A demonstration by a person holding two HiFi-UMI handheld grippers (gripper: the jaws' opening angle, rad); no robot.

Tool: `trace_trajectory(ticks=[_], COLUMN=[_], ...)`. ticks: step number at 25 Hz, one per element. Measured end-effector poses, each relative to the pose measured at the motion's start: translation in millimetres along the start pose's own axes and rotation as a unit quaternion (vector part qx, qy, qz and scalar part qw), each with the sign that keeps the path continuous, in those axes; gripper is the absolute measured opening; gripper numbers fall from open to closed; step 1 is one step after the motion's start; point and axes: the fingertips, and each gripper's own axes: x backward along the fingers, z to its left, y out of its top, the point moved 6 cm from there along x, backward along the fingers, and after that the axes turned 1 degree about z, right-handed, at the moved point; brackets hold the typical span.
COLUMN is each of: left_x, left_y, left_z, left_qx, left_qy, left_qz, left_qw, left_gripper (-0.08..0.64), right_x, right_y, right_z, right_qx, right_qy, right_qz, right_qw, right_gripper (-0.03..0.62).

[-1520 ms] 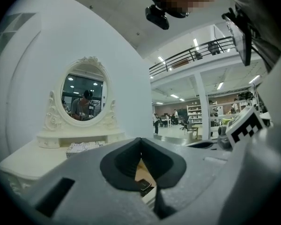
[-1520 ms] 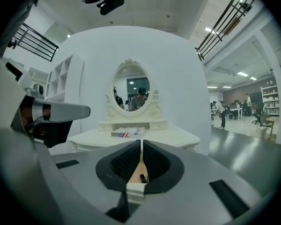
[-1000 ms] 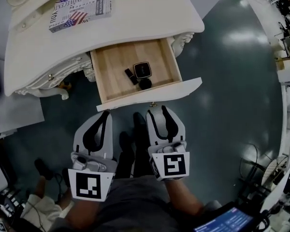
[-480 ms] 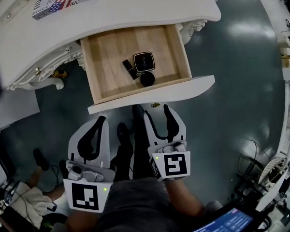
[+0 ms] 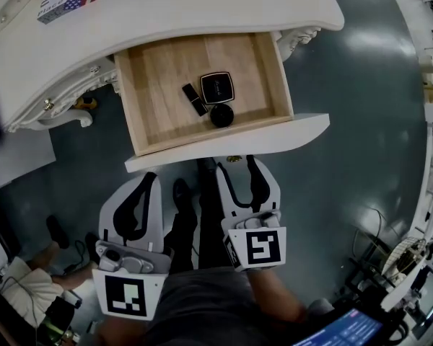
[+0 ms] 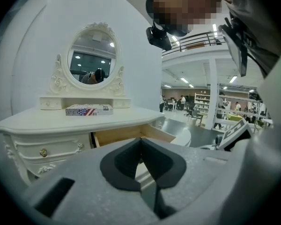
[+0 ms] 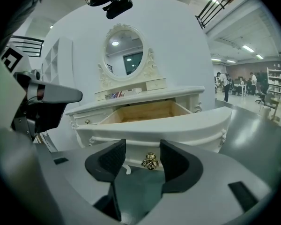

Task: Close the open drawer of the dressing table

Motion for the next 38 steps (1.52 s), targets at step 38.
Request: trace_trajectory(ticks=[38], left_x=[-16.0], left_y=[9.6], left_z=[9.9], left_qx=[0.012], left_qy=[0.019], left_qz=[-0.001], left_qw=[0.9997], left_gripper=[0.015], right_x=[-26.4], right_y=[19.4], right_z=[-7.4], right_qx=[0.025], right_qy=[0.004], right_qz=[0.012], right_qw=[1.000], right_gripper=[0.201])
